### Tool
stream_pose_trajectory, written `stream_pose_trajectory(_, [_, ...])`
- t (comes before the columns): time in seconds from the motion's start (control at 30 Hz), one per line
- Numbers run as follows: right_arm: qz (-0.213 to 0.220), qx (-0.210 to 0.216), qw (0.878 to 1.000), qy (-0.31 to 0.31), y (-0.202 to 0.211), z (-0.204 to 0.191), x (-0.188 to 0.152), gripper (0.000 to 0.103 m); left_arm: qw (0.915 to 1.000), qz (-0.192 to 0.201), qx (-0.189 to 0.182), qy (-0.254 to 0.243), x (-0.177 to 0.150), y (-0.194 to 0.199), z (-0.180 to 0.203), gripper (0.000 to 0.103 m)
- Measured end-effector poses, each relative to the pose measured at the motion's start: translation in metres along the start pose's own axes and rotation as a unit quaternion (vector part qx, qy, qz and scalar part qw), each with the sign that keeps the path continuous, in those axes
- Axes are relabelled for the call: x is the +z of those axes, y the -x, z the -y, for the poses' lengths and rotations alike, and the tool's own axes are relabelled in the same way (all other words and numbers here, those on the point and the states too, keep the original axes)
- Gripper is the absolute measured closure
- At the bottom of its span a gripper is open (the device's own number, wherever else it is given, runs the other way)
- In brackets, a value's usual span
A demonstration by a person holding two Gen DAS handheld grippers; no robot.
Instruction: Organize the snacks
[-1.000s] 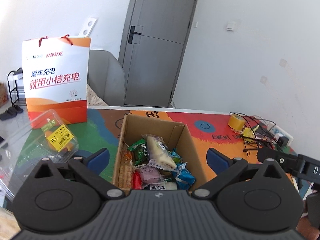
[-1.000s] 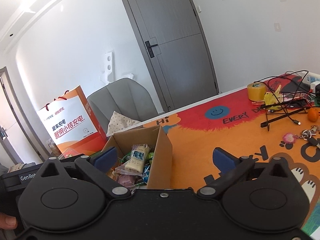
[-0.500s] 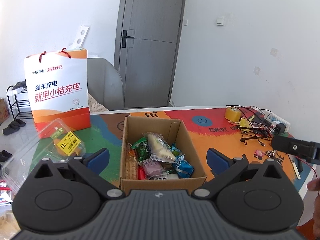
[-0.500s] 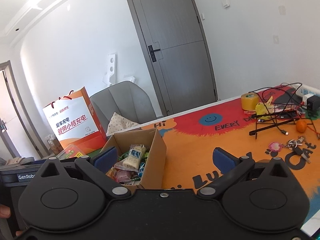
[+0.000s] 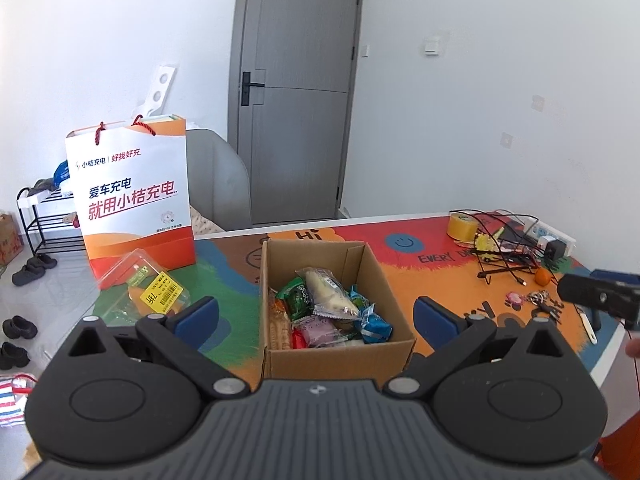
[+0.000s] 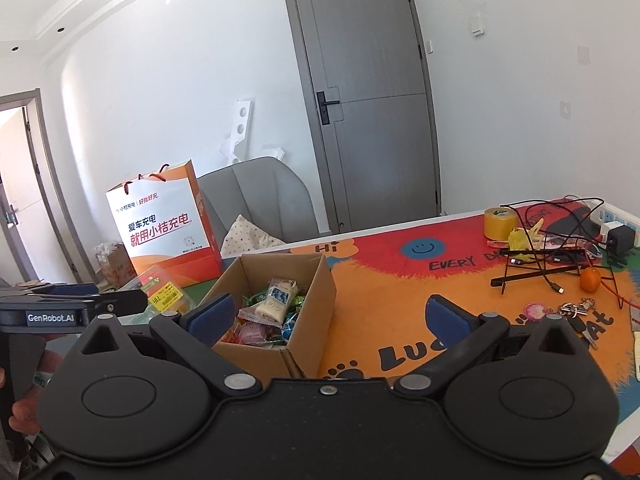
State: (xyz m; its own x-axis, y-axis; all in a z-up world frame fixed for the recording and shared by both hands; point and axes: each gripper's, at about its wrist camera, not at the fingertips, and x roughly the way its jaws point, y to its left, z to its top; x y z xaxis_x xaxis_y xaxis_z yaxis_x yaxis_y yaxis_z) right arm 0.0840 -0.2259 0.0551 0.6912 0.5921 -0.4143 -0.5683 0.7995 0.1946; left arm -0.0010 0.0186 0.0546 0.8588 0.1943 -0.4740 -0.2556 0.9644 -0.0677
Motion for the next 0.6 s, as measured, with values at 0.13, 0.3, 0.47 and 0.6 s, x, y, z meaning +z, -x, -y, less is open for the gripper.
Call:
stream_pose_trajectory(0.13, [-0.001,-0.001,1.0,-0.001,0.009,0.002,-0.002,0.0,1.0,0.002,-0.004,-0.001,-0.003,0.014,-0.007,0.0])
stream_pose_trajectory(0.3, [0.002,-0.005,1.0,-0.007,0.021,0.002,-0.002,0.0,0.9999,0.014,0.003,0.005,-0.003,0.032,-0.018,0.0])
stream_pose_trajectory(0.47, [0.003,-0.003,1.0,0.001,0.028,-0.002,0.001,0.0,0.9998,0.02,0.005,0.003,-0.001,0.04,-0.02,0.0])
stream_pose_trajectory(0.6, [0.0,-0.003,1.0,-0.005,0.032,0.0,0.003,0.0,0.9998,0.021,-0.003,-0.002,0.0,0.043,-0.016,0.0])
